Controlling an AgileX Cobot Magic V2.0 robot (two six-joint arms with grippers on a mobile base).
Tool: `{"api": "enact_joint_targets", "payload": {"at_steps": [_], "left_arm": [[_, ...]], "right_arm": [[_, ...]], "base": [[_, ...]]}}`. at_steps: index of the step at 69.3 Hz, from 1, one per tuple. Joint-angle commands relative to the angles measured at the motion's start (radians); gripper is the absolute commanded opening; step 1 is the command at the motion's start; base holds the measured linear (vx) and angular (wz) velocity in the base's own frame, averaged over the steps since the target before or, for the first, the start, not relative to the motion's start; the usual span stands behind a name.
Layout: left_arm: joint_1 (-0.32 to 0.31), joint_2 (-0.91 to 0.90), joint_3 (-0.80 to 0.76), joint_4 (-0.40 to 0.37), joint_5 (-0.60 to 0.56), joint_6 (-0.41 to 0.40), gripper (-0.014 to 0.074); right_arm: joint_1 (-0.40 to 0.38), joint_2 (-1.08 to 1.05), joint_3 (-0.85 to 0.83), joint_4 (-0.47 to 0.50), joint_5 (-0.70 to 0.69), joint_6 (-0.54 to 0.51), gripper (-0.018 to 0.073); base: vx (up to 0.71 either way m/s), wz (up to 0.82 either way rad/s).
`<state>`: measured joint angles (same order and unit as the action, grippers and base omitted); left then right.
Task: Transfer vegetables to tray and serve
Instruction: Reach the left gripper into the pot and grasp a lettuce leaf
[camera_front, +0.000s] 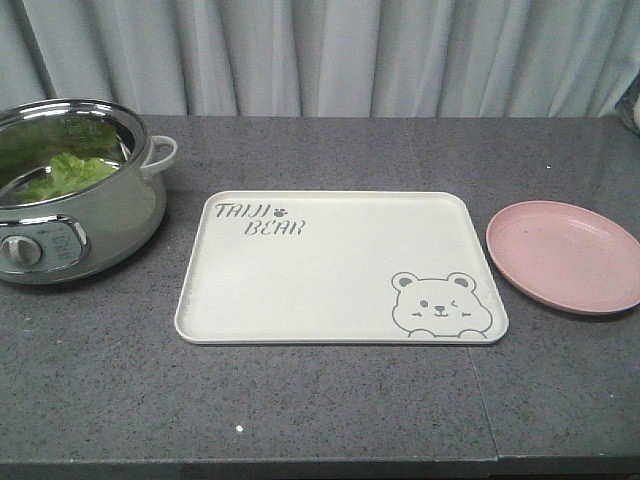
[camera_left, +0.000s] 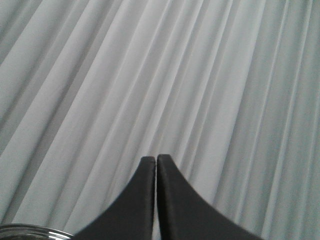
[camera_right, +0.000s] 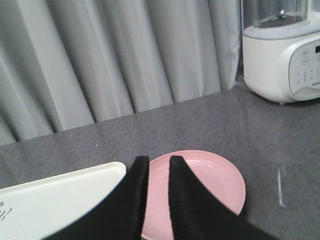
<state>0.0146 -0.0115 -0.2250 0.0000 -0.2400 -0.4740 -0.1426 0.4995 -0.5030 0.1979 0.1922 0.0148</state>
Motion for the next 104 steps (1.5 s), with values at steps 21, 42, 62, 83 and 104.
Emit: {"api": "enact_joint_targets", "payload": {"at_steps": [21,42,62,83,104], "left_arm": [[0.003,0.105,-0.302,-0.027,0.278,-0.019,0.0111],[-0.013,0.253,-0.43,-0.074,0.535,0.079,0.051],[-0.009,0.7,-0.729,-0.028,0.652,0.312,0.0545],[-0.009,1.033,-1.011,0.035,0.76,0.33,0.0514],[-0.009,1.501,-1.631,0.195,1.214,0.39,0.0486]], "right_arm": [[0.003,0.076,-0.097,0.018,-0.15,-0.033,0.0665],[0.003,0.169,-0.256,0.03,0.033,-0.149,0.0608],[0.003,0.317,-0.429,0.055,0.147,-0.15,0.0575],[0.003,0.317,-0.429,0.078,0.205,-0.186,0.0538],[0.003,0.317,-0.429,0.078,0.268,-0.196,0.0538]], "base": [[0.0,0.0],[0.0,0.0],[0.0,0.0],[0.0,0.0],[0.0,0.0]]}}
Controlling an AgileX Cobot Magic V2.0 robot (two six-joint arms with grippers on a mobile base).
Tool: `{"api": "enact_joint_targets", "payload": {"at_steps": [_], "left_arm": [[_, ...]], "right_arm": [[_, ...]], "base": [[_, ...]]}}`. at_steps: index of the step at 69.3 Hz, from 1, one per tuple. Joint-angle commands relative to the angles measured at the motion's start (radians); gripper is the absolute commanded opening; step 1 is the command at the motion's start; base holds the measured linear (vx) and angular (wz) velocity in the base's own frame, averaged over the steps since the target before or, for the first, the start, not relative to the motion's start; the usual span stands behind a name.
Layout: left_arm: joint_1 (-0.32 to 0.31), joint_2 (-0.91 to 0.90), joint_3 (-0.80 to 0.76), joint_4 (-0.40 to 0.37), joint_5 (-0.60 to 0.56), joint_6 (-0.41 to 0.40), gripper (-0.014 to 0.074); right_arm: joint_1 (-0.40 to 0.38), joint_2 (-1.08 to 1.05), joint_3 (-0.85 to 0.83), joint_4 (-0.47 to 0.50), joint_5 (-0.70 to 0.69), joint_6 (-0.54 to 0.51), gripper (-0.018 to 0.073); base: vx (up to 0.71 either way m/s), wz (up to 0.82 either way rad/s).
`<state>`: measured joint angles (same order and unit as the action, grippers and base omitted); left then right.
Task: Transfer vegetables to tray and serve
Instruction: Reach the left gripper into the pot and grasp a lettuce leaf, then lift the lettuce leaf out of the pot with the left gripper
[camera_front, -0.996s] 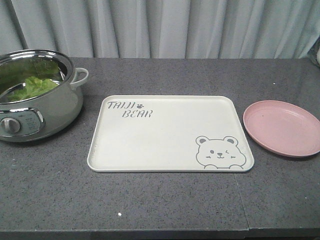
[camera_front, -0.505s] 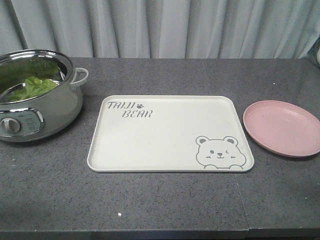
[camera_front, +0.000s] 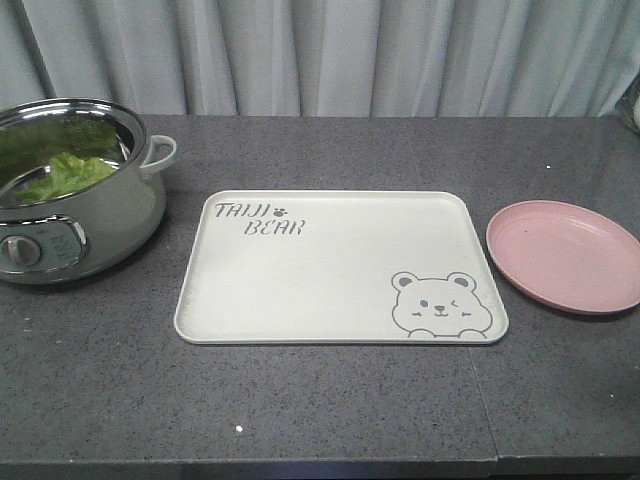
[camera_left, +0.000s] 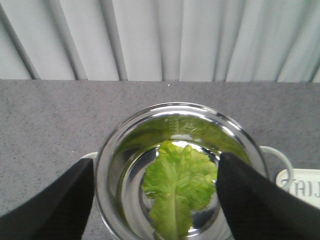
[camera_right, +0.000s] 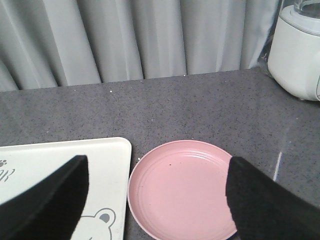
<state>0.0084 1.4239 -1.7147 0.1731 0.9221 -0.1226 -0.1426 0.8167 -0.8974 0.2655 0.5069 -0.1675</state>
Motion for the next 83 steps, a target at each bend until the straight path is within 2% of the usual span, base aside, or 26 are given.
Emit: {"api": "enact_joint_targets", "payload": {"at_steps": [1,14,30,39,83], "left_arm": [[-0.003,0.09,-0.169,0.02,0.074,0.049,0.0486],[0.006,0.287,-0.322,0.013,0.167,0.082,0.0486],[0.058,0.434,-0.324,-0.11,0.159,0.112,0.0486],[0.059,0.483,-0.324,-0.147,0.158,0.146,0.0486],[0.059,0.637,-0.324,-0.181,0.281,0.162,0.0486]], "right_arm": [[0.003,0.0,-0.035,0.011,-0.042,-0.013,0.0538],[0.003,0.0,-0.035,0.011,-0.011,-0.013,0.0538],[0.003,0.0,-0.035,0.011,0.018,-0.013,0.0538],[0.003,0.0,-0.035,0.012,0.037,-0.013,0.0538],[0.003,0.0,-0.035,0.014,0.061,-0.013,0.0538]], "base": [[0.0,0.0],[0.0,0.0],[0.0,0.0],[0.0,0.0],[0.0,0.0]]}}
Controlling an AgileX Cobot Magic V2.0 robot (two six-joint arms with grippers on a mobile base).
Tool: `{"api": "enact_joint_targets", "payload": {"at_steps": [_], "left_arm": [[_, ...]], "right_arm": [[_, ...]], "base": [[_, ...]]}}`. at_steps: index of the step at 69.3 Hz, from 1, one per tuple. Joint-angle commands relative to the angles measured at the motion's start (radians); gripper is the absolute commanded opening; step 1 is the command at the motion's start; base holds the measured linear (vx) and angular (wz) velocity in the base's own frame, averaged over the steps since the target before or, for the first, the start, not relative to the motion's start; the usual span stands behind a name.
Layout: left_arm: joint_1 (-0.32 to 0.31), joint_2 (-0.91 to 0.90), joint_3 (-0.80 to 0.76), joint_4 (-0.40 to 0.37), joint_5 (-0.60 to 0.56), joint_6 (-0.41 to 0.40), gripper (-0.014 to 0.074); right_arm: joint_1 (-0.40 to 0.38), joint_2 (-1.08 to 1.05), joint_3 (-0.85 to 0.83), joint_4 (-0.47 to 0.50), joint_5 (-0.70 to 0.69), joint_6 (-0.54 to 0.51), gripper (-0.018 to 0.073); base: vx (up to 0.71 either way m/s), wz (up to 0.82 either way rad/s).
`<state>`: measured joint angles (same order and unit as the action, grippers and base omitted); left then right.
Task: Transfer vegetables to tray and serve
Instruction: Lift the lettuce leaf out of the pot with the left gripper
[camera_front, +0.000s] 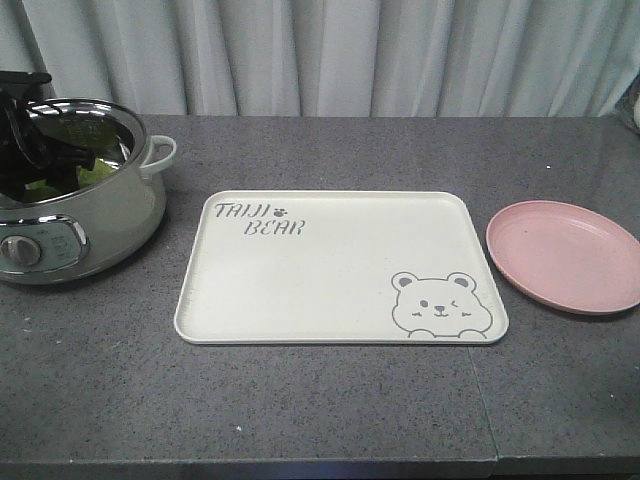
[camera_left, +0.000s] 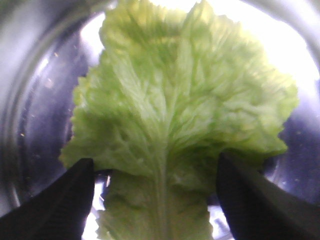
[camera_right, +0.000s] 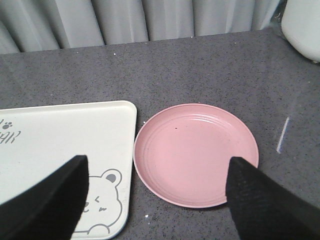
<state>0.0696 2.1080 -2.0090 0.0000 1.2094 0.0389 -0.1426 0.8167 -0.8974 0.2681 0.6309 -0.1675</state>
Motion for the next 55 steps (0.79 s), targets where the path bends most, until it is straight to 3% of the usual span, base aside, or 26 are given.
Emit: {"api": "enact_joint_targets", "payload": {"at_steps": [1,20,29,43,55], "left_arm": [[-0.002,-0.042,-0.03,-0.008,-0.004,0.001,0.0486],[-0.002,-0.017,-0.03,-0.008,0.034,0.001,0.0468],[-0.002,-0.012,-0.03,-0.008,0.041,0.001,0.0345],[-0.002,-0.013,-0.03,-0.007,0.041,0.003,0.0],[-0.002,-0.037,-0.03,-0.007,0.029,0.03,-0.0007]], "right_arm": [[0.003,0.0,-0.035,0.011,-0.063,-0.013,0.0538],[0.003,0.0,-0.035,0.015,-0.063,-0.013,0.0538],[0.003,0.0,-0.035,0.023,-0.063,-0.013,0.0538],[0.003,0.0,-0.035,0.041,-0.063,-0.013,0.0538],[0.003,0.004,-0.035,0.041,-0.057,-0.014,0.0538]], "base": [[0.0,0.0],[0.0,0.0],[0.0,0.0],[0.0,0.0],[0.0,0.0]]}}
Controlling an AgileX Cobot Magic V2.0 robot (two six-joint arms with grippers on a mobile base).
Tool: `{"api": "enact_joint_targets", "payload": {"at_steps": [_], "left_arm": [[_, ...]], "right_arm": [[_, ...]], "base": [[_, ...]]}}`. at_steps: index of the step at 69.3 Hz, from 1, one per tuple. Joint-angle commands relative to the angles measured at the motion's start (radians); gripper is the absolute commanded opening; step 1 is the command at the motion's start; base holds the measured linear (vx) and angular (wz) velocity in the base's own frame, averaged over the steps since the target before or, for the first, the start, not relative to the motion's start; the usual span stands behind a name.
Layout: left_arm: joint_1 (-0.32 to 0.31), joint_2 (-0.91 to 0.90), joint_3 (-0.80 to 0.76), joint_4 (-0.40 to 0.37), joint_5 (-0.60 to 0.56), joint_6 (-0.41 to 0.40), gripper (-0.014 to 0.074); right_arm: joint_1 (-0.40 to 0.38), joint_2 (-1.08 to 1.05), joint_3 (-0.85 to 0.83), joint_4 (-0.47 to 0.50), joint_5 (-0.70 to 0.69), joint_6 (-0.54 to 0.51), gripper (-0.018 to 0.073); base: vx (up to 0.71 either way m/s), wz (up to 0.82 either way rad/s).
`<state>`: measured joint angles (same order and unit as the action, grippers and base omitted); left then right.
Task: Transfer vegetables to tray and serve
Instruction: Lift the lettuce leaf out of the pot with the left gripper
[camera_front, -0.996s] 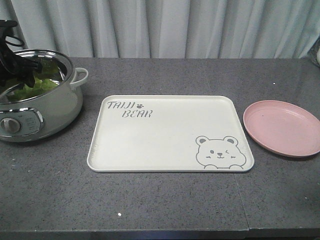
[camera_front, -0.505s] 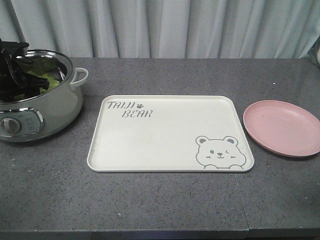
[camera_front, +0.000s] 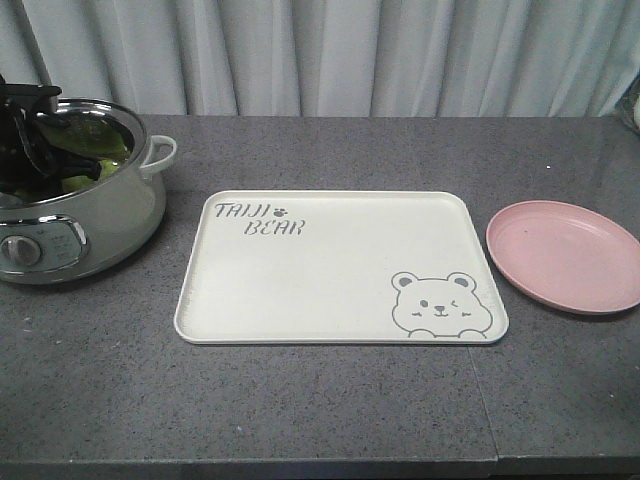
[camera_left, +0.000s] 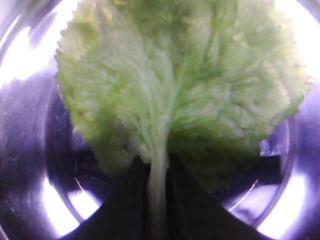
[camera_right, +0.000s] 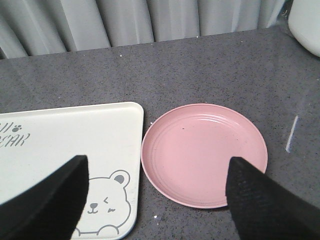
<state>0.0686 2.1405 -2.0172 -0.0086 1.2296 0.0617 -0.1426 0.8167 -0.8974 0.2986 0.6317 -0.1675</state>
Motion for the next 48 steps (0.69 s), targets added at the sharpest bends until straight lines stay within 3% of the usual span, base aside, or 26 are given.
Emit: {"api": "enact_joint_targets", "payload": {"at_steps": [1,14,24,28,37,44,48], "left_arm": [[-0.001,-0.075,-0.022,0.002,0.006,0.007,-0.0007],[-0.001,-0.173,-0.022,0.002,-0.035,0.003,-0.0007],[-0.001,-0.273,-0.022,0.002,-0.053,0.0,-0.0007],[-0.001,-0.309,-0.022,0.002,-0.055,-0.007,-0.0007],[-0.001,-0.395,-0.022,-0.021,-0.064,-0.034,-0.0007],[-0.001,-0.451,-0.022,-0.112,-0.064,-0.034,-0.0007],[-0.005,-0.477,-0.022,-0.205,-0.066,-0.029,-0.0007]], "right_arm": [[0.003,0.004,-0.035,0.011,-0.056,-0.014,0.0538],[0.003,0.048,-0.035,0.036,-0.037,-0.033,0.0538],[0.003,0.097,-0.035,0.188,-0.044,-0.174,0.0538],[0.003,0.115,-0.035,0.291,-0.046,-0.253,0.0538],[0.003,0.152,-0.038,0.631,-0.028,-0.496,0.0538],[0.003,0.184,-0.038,0.944,0.037,-0.704,0.0538],[0.003,0.206,-0.038,1.122,0.111,-0.837,0.0538]], "base": [[0.0,0.0],[0.0,0.0],[0.0,0.0],[0.0,0.0],[0.0,0.0],[0.0,0.0],[0.0,0.0]]}}
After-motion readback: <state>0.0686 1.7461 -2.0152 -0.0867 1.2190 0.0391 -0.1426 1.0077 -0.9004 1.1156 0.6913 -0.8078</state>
